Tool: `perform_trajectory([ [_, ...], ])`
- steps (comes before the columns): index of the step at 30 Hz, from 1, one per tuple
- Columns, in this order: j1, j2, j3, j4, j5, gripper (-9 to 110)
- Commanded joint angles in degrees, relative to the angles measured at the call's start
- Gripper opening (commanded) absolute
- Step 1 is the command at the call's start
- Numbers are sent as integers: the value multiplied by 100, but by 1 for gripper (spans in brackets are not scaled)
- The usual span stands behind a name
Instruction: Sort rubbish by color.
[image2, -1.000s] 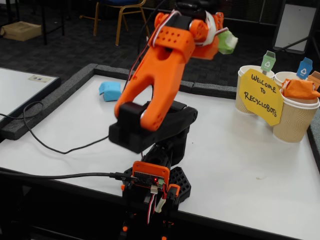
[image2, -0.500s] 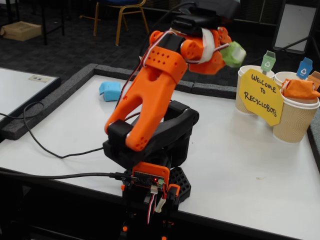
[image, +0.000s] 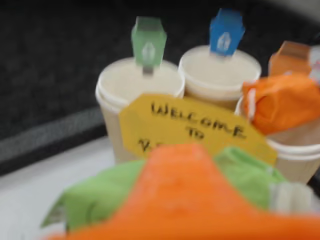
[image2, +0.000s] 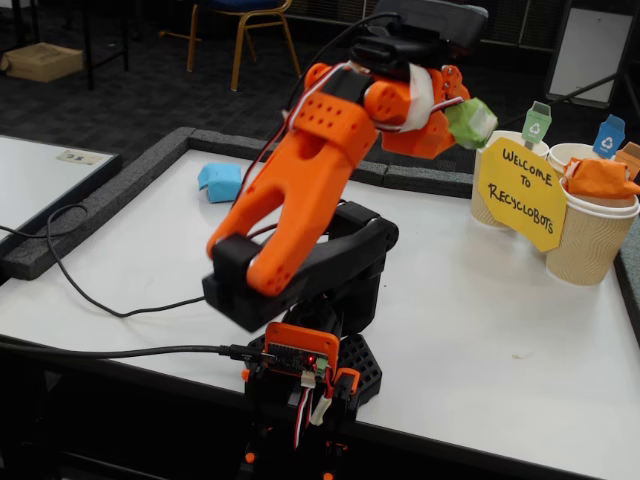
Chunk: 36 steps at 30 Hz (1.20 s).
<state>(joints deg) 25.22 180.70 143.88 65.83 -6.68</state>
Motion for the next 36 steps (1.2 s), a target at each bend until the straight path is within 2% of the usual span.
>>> perform_trajectory([
  [1, -149, -1617, -1564, -448, -79, 0],
  [8, -193, -4623, -3955, -659, -97, 0],
  [14, -272, -6469, -5730, -475, -97, 0],
  [21, -510, -7682, -6829, -439, -97, 0],
  [36, -404, -9554, -8016, -650, -35, 0],
])
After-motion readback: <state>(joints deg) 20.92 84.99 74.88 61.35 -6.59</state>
